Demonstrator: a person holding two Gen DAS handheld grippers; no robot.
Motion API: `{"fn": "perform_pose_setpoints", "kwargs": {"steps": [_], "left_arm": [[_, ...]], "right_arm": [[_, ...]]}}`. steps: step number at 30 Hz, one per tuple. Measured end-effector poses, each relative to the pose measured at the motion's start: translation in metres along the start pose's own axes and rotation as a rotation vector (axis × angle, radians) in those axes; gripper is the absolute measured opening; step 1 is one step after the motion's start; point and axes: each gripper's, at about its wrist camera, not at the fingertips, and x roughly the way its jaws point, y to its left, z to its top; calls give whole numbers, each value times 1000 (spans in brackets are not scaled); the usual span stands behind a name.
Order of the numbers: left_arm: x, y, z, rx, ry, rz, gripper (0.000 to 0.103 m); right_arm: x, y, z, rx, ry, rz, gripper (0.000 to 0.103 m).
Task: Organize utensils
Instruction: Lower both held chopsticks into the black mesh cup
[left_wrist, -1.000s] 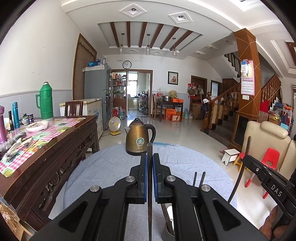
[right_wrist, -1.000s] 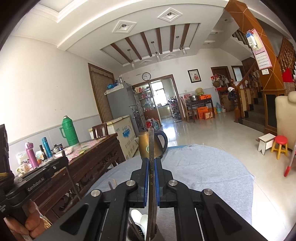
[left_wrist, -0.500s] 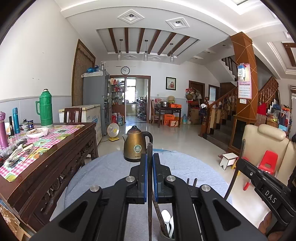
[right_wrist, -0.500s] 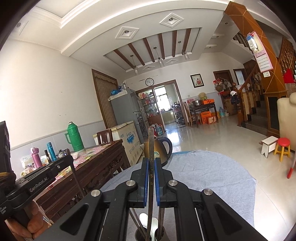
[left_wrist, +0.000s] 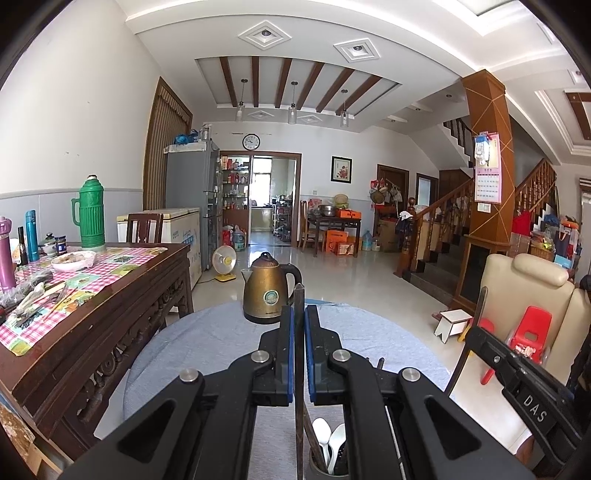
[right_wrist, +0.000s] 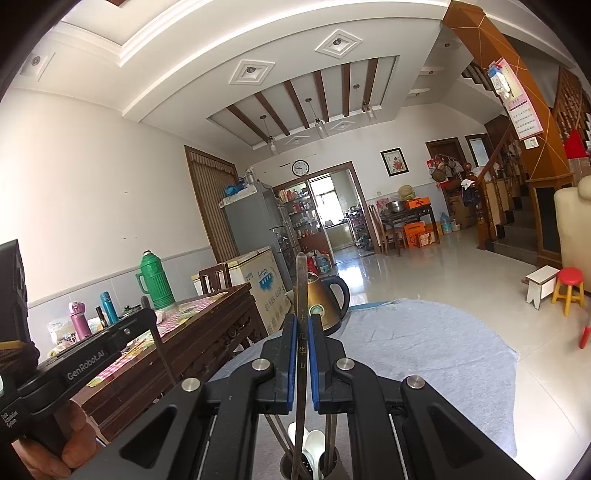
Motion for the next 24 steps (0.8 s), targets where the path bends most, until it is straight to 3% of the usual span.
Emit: {"fn": "perform_pose_setpoints", "kwargs": {"steps": [24], "left_arm": [[7, -9, -9, -46, 29, -12, 6]], "right_arm": [[-2, -6, -1, 27, 3, 18, 7]]}}
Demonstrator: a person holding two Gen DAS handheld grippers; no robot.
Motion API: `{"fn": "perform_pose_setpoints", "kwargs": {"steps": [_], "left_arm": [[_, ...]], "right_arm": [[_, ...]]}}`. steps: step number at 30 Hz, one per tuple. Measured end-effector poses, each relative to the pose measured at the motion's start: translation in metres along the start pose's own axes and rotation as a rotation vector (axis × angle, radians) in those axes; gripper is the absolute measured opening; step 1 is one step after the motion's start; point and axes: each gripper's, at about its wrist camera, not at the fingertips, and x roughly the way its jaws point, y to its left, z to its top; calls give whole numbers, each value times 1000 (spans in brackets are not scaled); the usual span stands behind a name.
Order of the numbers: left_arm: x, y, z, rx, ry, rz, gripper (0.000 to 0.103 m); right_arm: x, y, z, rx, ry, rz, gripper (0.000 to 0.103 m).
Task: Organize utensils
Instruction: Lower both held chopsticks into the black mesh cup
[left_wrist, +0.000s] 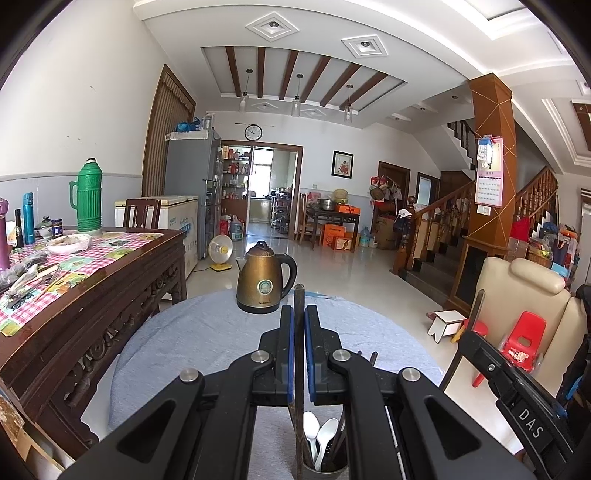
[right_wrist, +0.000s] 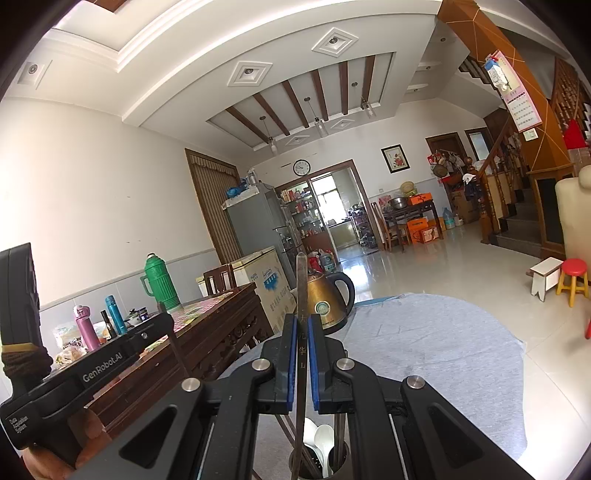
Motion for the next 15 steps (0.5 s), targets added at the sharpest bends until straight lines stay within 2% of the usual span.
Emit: {"fn": "perform_pose_setpoints", "kwargs": {"steps": [5, 15], "left_arm": [[0, -1, 1, -7, -1, -8, 6], [-7, -4, 16, -50, -90, -36, 6]], "right_arm": [[0, -2, 1, -3, -19, -7, 7], [2, -6, 3, 12, -75, -14, 7]]}}
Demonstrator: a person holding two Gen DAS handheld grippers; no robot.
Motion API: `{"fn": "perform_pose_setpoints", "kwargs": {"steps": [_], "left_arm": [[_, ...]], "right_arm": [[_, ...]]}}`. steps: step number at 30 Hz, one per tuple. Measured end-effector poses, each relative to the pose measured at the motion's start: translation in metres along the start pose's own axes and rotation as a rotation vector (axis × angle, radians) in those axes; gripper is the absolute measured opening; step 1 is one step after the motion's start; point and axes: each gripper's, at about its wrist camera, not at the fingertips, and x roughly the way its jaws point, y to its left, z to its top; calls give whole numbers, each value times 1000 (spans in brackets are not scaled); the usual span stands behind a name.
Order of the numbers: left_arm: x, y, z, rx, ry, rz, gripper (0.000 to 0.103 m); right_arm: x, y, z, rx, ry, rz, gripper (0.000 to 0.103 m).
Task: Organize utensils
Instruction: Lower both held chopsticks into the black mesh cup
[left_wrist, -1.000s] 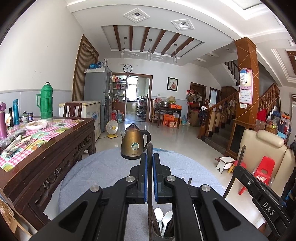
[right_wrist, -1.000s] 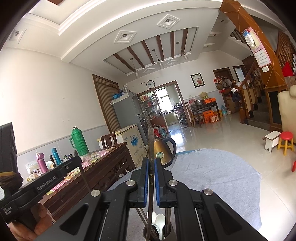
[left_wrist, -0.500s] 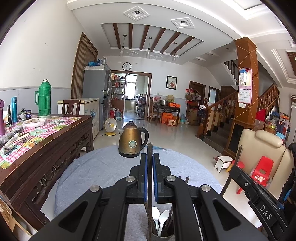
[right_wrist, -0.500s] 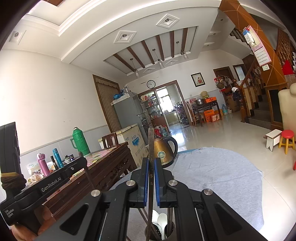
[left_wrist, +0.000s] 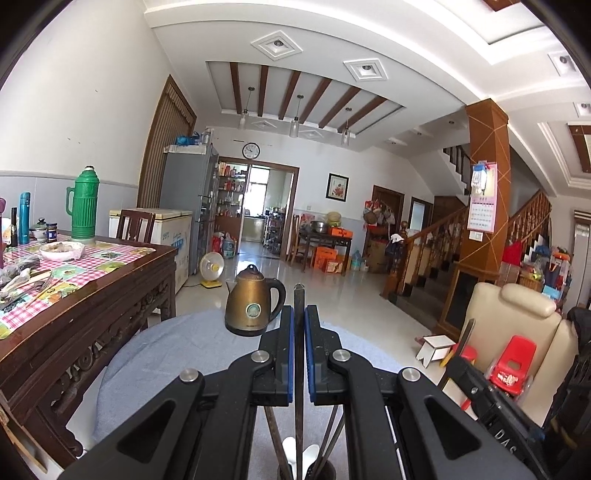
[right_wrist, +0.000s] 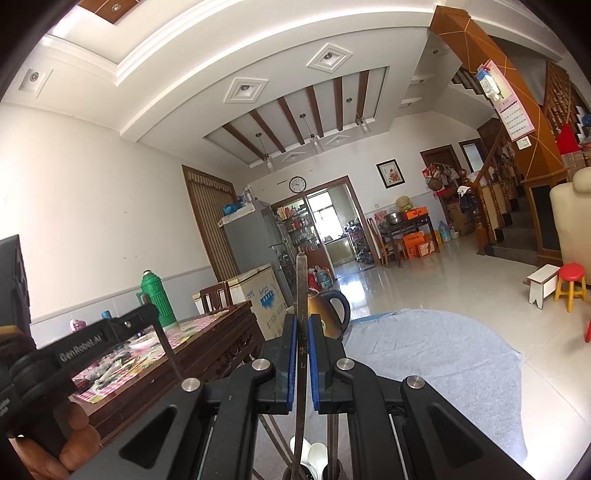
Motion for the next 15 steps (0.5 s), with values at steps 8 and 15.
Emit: {"fn": "perform_pose_setpoints", "kwargs": {"steps": [8, 15], "left_arm": [[15, -4, -11, -23, -14, -5, 6], [36, -7, -29, -9, 27, 24, 6]], "right_arm": [[14, 2, -15, -25, -35, -43, 7], [31, -4, -26, -8, -33, -71, 7]]}}
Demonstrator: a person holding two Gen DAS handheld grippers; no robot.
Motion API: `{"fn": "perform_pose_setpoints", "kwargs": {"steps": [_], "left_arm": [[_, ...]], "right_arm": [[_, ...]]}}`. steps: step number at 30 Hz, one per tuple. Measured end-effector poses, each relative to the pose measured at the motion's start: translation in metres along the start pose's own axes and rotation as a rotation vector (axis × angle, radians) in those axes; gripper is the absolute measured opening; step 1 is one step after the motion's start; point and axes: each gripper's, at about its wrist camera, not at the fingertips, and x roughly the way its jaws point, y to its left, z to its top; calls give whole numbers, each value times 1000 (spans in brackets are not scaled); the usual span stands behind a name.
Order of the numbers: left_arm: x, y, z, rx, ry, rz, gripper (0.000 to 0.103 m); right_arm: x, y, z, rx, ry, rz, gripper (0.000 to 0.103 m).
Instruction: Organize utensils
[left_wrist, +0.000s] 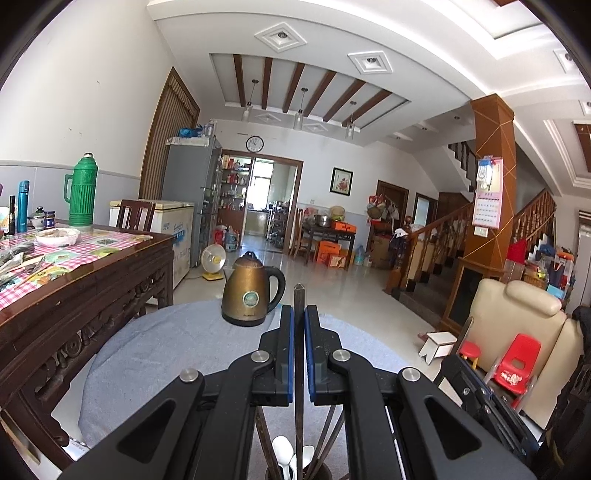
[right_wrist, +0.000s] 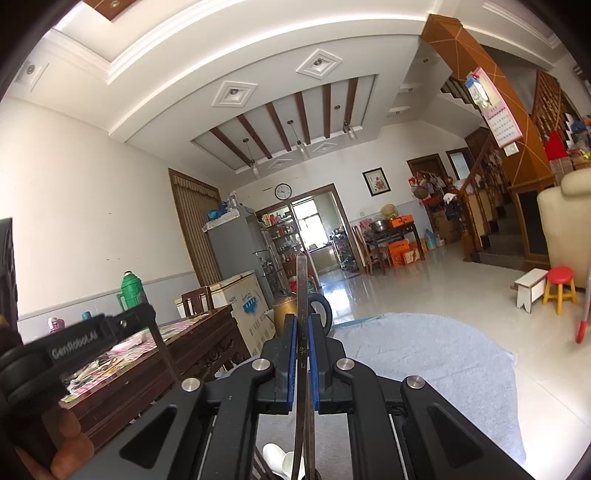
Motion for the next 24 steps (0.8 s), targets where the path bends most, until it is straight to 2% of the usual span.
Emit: {"fn": "perform_pose_setpoints", "kwargs": {"steps": [6, 24], "left_arm": [[11, 5, -5, 5, 17, 25, 6], [33, 13, -20, -11, 71, 32, 6]], "right_arm": [[18, -2, -6, 3, 17, -10, 7], [46, -5, -26, -4, 71, -30, 7]]}}
